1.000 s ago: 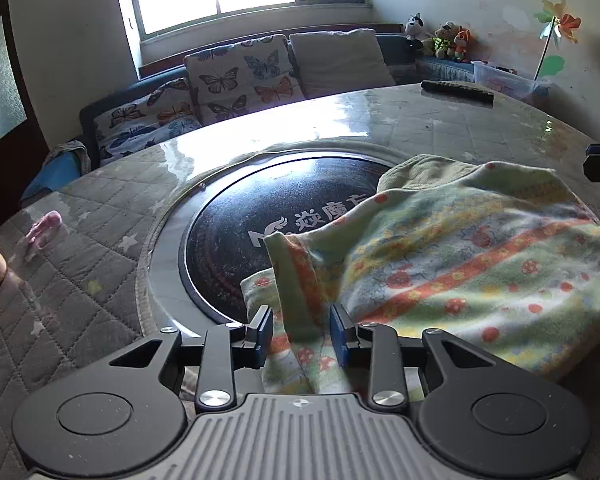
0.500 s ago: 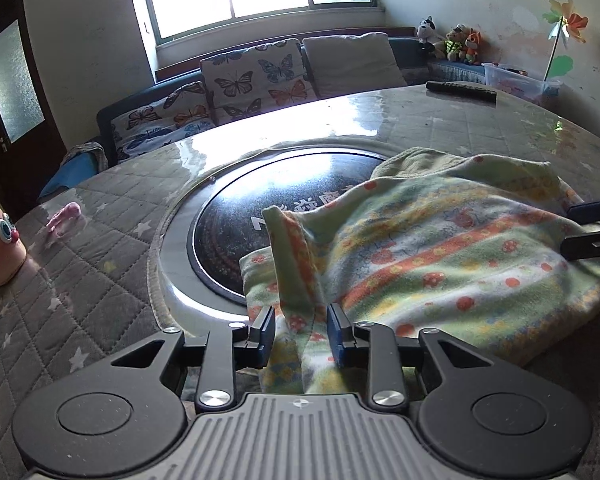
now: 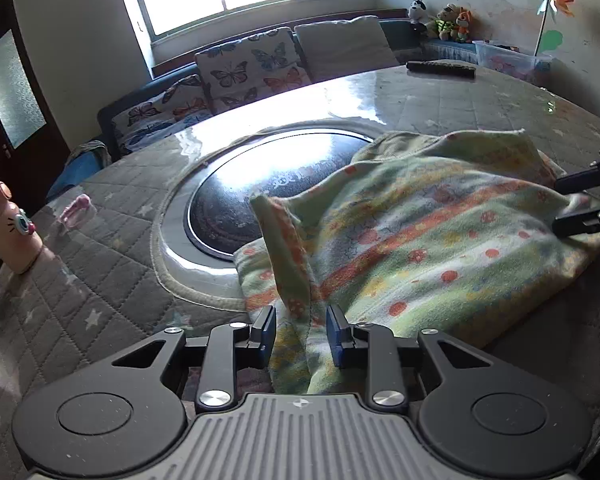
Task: Fold clothes
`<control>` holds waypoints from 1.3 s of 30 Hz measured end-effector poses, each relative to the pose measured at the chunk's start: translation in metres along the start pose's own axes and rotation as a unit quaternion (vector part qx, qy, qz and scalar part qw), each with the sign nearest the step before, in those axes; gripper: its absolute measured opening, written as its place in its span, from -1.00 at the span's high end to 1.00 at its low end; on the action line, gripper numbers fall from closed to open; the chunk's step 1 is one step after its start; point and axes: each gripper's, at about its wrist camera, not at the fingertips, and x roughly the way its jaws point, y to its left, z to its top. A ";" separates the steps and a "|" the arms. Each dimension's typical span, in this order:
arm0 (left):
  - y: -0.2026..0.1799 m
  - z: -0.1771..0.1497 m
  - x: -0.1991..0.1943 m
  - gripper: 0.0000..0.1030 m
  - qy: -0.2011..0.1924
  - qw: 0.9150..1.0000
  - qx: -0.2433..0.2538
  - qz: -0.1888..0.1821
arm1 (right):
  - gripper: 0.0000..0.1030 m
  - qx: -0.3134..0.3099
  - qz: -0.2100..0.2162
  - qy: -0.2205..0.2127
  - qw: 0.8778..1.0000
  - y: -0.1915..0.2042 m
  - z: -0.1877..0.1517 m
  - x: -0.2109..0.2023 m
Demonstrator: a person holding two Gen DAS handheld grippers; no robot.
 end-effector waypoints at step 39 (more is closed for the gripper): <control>0.009 0.048 0.045 0.20 -0.064 0.990 -0.056 -0.113 | -0.47 0.136 0.022 -0.046 0.989 0.001 0.058 0.060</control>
